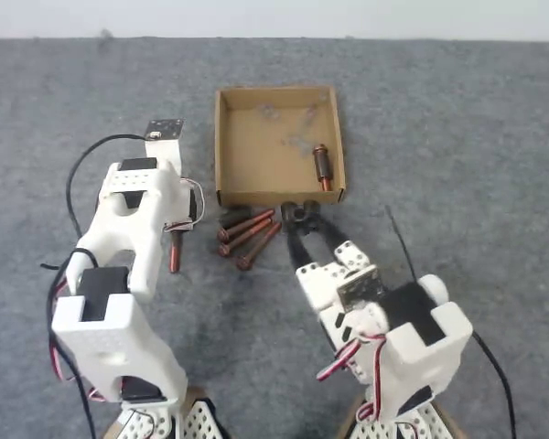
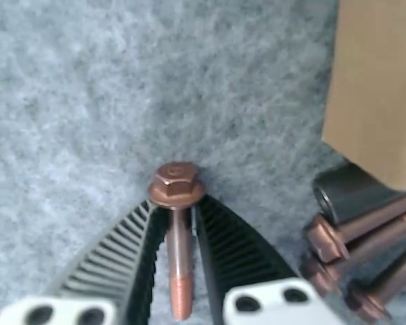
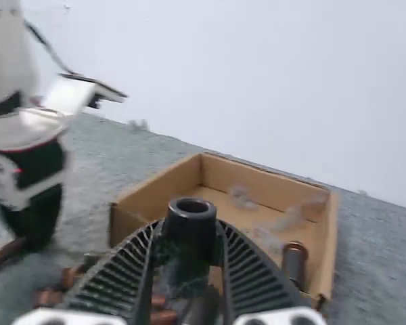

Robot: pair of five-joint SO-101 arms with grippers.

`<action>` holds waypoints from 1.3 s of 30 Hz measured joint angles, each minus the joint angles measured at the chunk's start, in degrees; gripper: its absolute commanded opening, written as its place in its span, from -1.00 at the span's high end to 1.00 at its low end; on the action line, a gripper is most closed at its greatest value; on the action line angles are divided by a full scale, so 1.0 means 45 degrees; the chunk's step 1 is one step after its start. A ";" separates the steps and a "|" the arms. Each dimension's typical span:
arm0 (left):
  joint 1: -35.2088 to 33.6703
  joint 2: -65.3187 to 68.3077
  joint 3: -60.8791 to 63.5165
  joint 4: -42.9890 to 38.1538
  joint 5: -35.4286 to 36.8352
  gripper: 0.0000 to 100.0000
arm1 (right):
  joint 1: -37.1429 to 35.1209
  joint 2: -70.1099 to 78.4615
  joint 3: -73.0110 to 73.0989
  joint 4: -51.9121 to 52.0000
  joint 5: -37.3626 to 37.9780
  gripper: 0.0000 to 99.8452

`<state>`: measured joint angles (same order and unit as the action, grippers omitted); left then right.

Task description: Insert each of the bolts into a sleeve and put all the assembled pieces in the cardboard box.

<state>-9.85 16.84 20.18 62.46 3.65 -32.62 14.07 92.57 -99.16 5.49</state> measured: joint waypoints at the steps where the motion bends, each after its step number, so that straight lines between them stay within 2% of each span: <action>1: 0.0000 0.0000 0.0000 0.0000 0.0000 0.98 | -0.0156 0.0000 0.0000 0.0000 0.0000 0.99; 6: 0.0000 0.0000 0.0000 0.0000 0.0000 0.98 | -0.1094 0.0000 0.0000 0.0020 0.0020 0.99; 14: 0.0000 -0.0391 0.0469 -0.0391 0.0000 0.98 | -0.1192 0.0000 0.0000 0.0781 0.0039 0.99; 25: -0.0156 -0.5587 0.3223 -0.2344 0.0000 0.98 | -0.1192 0.0000 0.0000 0.1172 0.0039 0.99; 33: 0.0684 -0.9885 0.6427 -0.5724 0.0000 0.98 | -0.1192 0.0000 0.0000 0.1211 0.0039 0.99; 39: 0.0664 -1.2796 0.9768 -1.0081 0.0000 0.98 | -0.1192 0.0000 0.0000 0.1895 0.0039 0.99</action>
<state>-6.86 -40.75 64.13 17.10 3.65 -37.98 14.07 92.57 -90.64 5.67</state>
